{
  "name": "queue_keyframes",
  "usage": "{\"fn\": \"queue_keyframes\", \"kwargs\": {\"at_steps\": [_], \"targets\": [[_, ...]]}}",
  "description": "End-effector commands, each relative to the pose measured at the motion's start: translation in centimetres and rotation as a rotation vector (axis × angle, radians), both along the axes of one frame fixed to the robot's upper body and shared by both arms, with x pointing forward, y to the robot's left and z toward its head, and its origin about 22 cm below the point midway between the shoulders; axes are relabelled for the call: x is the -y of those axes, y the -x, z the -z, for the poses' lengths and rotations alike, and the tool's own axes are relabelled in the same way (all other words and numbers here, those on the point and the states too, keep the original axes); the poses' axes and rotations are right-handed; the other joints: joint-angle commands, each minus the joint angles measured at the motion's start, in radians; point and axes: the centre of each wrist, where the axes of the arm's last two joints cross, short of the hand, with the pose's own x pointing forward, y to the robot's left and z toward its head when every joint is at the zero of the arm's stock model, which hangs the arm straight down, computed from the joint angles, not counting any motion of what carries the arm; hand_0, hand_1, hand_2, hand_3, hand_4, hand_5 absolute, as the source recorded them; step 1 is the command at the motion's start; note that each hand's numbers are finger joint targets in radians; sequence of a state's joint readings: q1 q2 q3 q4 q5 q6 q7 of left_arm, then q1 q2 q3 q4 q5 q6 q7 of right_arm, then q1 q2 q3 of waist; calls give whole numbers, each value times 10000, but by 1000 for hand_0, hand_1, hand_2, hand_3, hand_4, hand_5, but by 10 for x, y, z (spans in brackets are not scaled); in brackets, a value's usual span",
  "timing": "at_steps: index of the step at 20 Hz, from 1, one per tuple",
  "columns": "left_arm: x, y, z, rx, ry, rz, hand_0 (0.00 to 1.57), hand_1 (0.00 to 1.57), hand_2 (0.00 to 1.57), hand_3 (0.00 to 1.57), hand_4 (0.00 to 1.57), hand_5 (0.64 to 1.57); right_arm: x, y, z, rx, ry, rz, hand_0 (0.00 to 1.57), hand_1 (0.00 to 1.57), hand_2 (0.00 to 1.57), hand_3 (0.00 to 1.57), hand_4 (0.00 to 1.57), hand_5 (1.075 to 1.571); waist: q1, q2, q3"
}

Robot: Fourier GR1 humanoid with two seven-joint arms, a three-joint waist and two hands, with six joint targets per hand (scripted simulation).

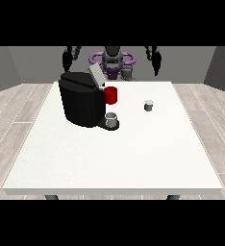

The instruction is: Insert the coffee pod into the coffee machine and close the lid

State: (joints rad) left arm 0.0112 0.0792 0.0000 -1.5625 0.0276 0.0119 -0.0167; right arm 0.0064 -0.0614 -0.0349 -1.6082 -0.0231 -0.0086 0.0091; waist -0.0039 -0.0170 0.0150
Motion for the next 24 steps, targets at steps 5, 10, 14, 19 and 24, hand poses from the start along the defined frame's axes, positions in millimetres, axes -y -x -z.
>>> {"fn": "queue_keyframes", "kwargs": {"at_steps": [5, 10, 14, 19, 24], "targets": [[-31, -14, -19, 1096, -2961, 1803, 0, 0, 0, 0, 0, 1571, -6, -4, 8, -79, 249, -535, 0, 0, 0, 0, 0, 1571, -220, 426, -148], [-58, -36, -45, 807, -5294, 2235, 0, 0, 0, 0, 0, 1571, -26, -19, -11, 984, 1739, 774, 0, 0, 0, 0, 0, 1571, -673, 1004, -152], [-82, -67, -66, 596, -5972, 1500, 0, 0, 0, 0, 0, 1571, -29, -30, -30, 1638, 1974, 254, 0, 0, 0, 0, 0, 1571, -1451, 1807, -154], [-114, -76, -60, -45, -7002, 1586, 0, 0, 0, 0, 0, 1571, -59, -17, -21, 1787, 1701, -266, 0, 0, 0, 0, 0, 1571, -1868, 2157, -156], [-117, -100, -70, -824, -7436, 1878, 0, 0, 0, 0, 0, 1571, -60, -33, -37, 1397, 1482, -352, 0, 0, 0, 0, 0, 1571, -1831, 2331, -152]]}}
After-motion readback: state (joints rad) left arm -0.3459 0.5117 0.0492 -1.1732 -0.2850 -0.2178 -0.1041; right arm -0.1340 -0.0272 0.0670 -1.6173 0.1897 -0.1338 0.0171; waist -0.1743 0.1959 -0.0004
